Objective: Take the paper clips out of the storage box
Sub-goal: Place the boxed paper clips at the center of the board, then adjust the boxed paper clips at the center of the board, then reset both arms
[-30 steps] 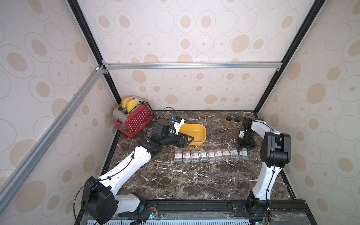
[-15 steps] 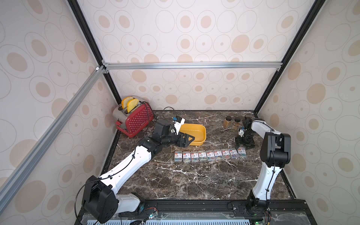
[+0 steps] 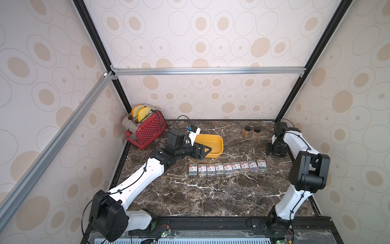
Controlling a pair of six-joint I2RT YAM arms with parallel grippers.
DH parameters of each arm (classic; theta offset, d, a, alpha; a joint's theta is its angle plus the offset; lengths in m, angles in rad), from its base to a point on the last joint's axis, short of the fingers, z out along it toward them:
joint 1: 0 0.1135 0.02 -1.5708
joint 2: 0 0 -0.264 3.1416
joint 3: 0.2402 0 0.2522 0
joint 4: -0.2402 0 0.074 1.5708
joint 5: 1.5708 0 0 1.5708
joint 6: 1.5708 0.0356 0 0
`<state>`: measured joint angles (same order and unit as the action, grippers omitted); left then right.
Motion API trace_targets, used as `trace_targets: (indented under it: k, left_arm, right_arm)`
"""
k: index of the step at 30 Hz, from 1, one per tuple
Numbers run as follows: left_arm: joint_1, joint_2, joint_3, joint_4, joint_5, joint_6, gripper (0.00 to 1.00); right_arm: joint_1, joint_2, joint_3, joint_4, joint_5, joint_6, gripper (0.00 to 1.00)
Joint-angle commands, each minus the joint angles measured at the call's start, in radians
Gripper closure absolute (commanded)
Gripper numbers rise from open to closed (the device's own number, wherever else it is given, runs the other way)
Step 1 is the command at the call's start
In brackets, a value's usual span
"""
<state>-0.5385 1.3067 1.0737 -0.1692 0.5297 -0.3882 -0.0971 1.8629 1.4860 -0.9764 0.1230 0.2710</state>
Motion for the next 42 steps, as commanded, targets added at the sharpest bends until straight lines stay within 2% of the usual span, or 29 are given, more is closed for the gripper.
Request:
trace_targets:
  k: [1,12,22,33,36,42]
  left_arm:
    - [0.006,0.005,0.006,0.022,0.013,-0.005,0.16]
    - [0.006,0.011,0.012,0.016,0.013,-0.001,0.15]
    - [0.006,0.017,0.014,0.016,0.010,-0.003,0.15]
    - [0.005,0.021,0.018,0.018,0.001,-0.001,0.14]
    - [0.005,0.009,0.019,-0.017,-0.033,0.025,0.12]
    - [0.006,-0.027,0.025,-0.087,-0.119,0.073,0.01]
  right_arm:
    - [-0.022,0.044,-0.014,-0.019,0.059,0.044,0.39]
    - [-0.047,0.146,-0.042,0.044,-0.048,0.045,0.38]
    - [-0.046,0.149,-0.090,0.059,-0.122,0.037,0.38]
    - [-0.046,0.092,-0.126,0.074,-0.079,0.093,0.39]
    - [-0.046,0.039,-0.132,0.092,-0.033,0.100,0.34]
    - [-0.047,-0.089,-0.124,0.108,0.052,0.095,0.22]
